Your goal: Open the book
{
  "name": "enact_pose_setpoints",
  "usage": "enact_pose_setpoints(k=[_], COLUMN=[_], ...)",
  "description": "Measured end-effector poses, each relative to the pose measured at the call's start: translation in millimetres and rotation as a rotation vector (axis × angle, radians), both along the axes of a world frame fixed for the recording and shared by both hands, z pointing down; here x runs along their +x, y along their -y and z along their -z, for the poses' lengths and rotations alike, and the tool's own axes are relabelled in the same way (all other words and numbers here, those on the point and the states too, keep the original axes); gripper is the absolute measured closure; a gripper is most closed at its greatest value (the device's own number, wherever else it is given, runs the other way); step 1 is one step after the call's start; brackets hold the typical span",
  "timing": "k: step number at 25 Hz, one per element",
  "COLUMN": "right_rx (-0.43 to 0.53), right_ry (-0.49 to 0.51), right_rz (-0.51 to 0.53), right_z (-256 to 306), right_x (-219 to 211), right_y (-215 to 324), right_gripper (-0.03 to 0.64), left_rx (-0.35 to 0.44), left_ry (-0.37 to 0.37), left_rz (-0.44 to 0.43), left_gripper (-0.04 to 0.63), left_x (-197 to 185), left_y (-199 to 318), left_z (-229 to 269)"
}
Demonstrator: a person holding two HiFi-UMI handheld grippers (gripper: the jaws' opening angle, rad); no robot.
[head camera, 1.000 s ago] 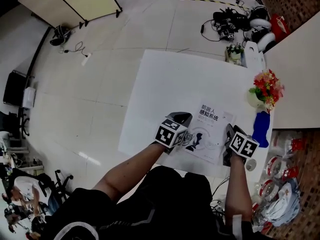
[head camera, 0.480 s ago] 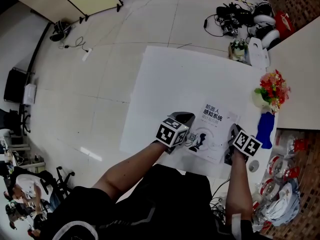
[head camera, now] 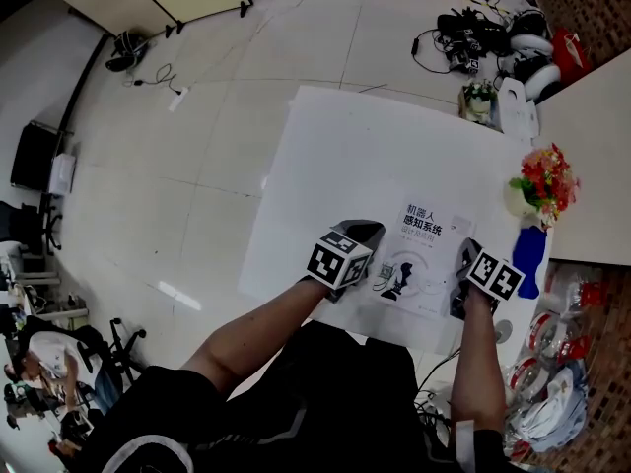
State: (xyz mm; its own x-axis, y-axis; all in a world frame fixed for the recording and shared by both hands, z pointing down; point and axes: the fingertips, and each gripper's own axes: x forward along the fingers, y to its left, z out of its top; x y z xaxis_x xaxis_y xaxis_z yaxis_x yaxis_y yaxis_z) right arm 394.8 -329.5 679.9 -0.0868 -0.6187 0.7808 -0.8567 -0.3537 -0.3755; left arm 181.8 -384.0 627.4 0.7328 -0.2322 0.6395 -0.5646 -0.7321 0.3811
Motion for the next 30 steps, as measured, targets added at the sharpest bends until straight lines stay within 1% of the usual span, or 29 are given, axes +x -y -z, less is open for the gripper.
enact_pose_setpoints(k=[2,7,9,12,16,19,25,30], right_rx=[-0.008,0.010,0.006,0.005,0.036,0.073,0.164,0.214], right_ry=[-0.002,0.009,0.009,0.006,0.021,0.045,0.113,0.165], right_rz=[0.010,-0.003,0.010,0.014,-0.027,-0.034,-0.001,0.070], right_z=[-0.1,0.8,1.2,2.4,10.5,29.5,85.4,130.1], right_x=[-2.9,-3.3,-3.6,-2.0,0.3,-2.5,-33.0,-80.8], right_y=[2.7,6.3,9.3,12.1,9.6,10.0,18.6,31.9], right_gripper=[0.571,0.571,0.572,0.584,0.603,0.609,0.614,0.614], left_rx=[0.001,-0.001,-0.003,-0.004,-0.002,0.000,0.030,0.073], left_ry=[0.000,0.001,0.001,-0.019,-0.036,-0.043,-0.089,-0.151], left_rz=[0.007,0.007,0.014,0.037,0.044,0.061,0.084,0.121], left_gripper=[0.600,0.600,0.600,0.600,0.600,0.600,0.600,0.600], left_x=[-4.9,-11.1,-14.3,-16.1,-17.9,-24.0,-34.0,-47.2], left_y=[1.0,-2.5,-3.2,-2.1,-3.6,-2.4,2.9,10.1], left_z=[0.6,1.4,1.2,5.8,10.6,13.5,34.9,62.7])
